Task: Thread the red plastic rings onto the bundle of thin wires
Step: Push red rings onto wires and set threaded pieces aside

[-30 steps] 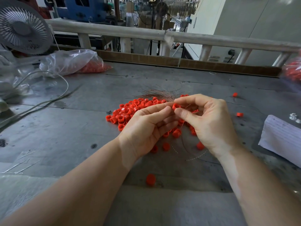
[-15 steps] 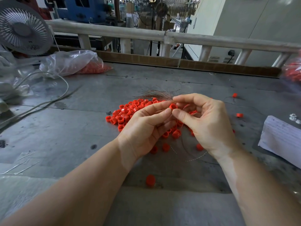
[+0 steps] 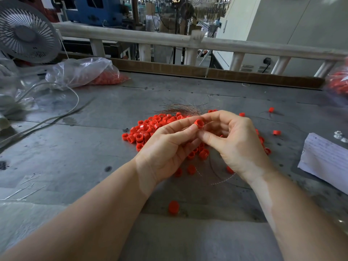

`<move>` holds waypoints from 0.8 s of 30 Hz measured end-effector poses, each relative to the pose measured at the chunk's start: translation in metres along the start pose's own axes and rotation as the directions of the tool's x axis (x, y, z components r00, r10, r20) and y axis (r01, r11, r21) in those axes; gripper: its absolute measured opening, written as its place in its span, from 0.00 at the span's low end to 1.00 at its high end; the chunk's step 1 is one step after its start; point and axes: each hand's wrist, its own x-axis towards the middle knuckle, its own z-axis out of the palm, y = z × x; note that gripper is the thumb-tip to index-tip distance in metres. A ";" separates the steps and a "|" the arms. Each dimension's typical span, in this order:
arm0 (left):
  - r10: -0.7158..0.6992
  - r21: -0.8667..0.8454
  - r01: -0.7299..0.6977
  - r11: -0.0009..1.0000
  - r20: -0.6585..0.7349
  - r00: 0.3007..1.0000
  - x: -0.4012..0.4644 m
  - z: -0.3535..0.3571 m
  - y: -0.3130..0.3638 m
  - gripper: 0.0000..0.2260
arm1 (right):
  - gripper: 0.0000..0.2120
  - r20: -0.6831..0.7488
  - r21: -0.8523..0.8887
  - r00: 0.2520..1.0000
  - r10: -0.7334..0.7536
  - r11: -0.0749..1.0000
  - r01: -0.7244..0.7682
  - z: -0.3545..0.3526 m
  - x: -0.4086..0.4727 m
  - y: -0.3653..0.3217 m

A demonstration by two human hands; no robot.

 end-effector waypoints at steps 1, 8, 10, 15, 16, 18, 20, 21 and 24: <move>-0.003 0.003 0.003 1.000 0.004 1.000 0.000 0.000 0.000 0.14 | 0.12 -0.006 -0.001 1.000 -0.003 1.000 0.003 0.000 0.000 0.000; -0.035 0.005 0.035 0.999 0.005 0.999 0.000 0.000 0.001 0.15 | 0.13 -0.014 0.042 1.000 -0.021 0.999 0.021 0.000 0.002 0.001; -0.040 0.000 0.040 0.999 0.002 0.999 0.000 0.000 0.001 0.14 | 0.12 -0.019 0.048 0.999 -0.030 0.998 0.031 0.000 0.002 0.000; -0.049 -0.001 0.049 0.999 -0.007 0.999 -0.001 0.001 0.001 0.12 | 0.09 -0.054 0.065 0.998 -0.024 0.998 0.028 -0.002 0.003 -0.001; -0.051 -0.005 0.051 0.999 -0.010 0.999 -0.001 0.001 0.001 0.11 | 0.10 -0.064 0.047 0.998 -0.028 0.998 0.031 -0.002 0.002 -0.001; -0.050 -0.018 0.050 0.999 -0.010 0.999 -0.001 0.002 0.001 0.10 | 0.12 -0.078 0.003 0.996 -0.053 0.999 0.053 -0.002 0.002 -0.002; -0.046 -0.032 0.045 0.998 -0.011 0.999 -0.001 0.002 0.001 0.09 | 0.12 -0.079 -0.033 0.994 -0.079 0.996 0.077 -0.002 0.001 -0.003; -0.044 -0.039 0.043 0.998 -0.016 0.999 0.000 0.002 0.000 0.08 | 0.12 -0.079 -0.051 0.993 -0.091 0.995 0.088 -0.002 0.001 -0.004; -0.035 -0.063 0.033 0.997 -0.031 0.999 0.000 0.002 0.000 0.06 | 0.13 -0.079 -0.099 0.989 -0.121 0.989 0.113 -0.002 0.001 -0.006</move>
